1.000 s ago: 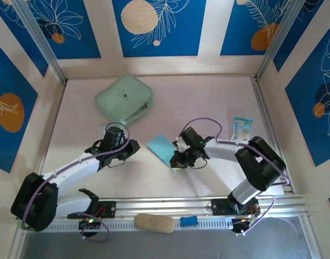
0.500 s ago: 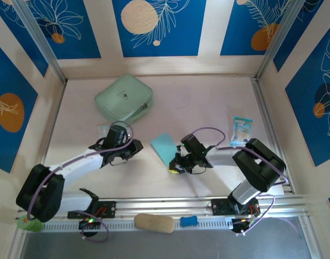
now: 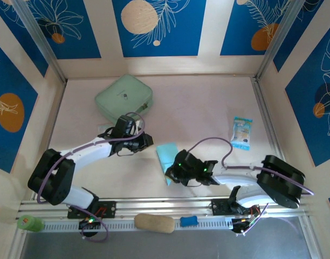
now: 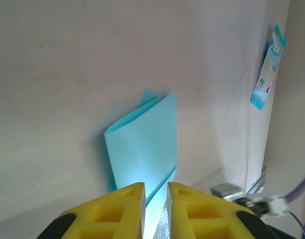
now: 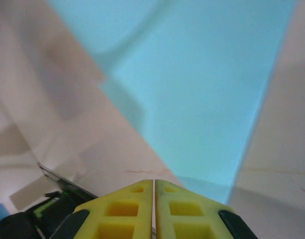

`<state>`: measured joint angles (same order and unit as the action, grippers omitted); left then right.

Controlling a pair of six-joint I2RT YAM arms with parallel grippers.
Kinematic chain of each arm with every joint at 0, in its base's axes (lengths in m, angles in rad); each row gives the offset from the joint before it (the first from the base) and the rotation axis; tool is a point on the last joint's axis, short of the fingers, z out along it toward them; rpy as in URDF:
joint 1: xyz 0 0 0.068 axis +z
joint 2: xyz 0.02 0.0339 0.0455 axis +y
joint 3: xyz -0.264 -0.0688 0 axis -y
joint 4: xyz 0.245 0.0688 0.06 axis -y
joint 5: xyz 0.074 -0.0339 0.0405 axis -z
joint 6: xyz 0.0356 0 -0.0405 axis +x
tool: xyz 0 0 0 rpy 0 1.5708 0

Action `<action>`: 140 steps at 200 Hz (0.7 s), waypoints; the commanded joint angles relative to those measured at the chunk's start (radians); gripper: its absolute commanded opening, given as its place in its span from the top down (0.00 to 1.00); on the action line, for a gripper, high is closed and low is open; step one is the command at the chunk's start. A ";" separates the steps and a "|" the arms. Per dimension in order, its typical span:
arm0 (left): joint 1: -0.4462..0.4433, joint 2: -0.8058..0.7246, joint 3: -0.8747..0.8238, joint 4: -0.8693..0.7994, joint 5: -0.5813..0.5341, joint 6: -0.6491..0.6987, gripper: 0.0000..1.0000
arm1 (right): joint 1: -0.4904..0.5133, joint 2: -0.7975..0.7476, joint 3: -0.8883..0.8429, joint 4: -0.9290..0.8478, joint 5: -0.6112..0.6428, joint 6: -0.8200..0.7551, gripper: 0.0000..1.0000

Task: Fold a paper plane with a square sheet of paper (pick it up from the middle)
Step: Rotate the paper at the bottom-center of the table.

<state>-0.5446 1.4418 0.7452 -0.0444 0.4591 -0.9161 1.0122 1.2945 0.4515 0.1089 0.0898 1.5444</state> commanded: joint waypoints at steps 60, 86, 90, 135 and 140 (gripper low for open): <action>-0.012 -0.064 -0.044 -0.070 0.012 0.014 0.83 | -0.237 0.181 0.163 -0.189 -0.250 -0.452 0.97; -0.012 -0.050 -0.032 -0.061 0.016 0.017 0.83 | -0.231 0.255 0.162 -0.158 -0.228 -0.362 0.98; -0.012 -0.048 -0.029 -0.061 0.017 0.018 0.83 | -0.228 0.261 0.160 -0.160 -0.214 -0.334 0.99; -0.012 -0.024 -0.028 -0.026 0.037 0.002 0.83 | -0.068 0.201 0.052 -0.102 0.150 0.236 1.00; -0.012 -0.020 -0.026 -0.027 0.038 0.005 0.83 | -0.044 0.198 0.047 -0.096 0.188 0.305 1.00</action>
<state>-0.5484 1.4002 0.7036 -0.0879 0.4690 -0.9146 0.8703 1.5066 0.5690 0.0399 0.0341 1.4513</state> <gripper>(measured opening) 0.167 0.042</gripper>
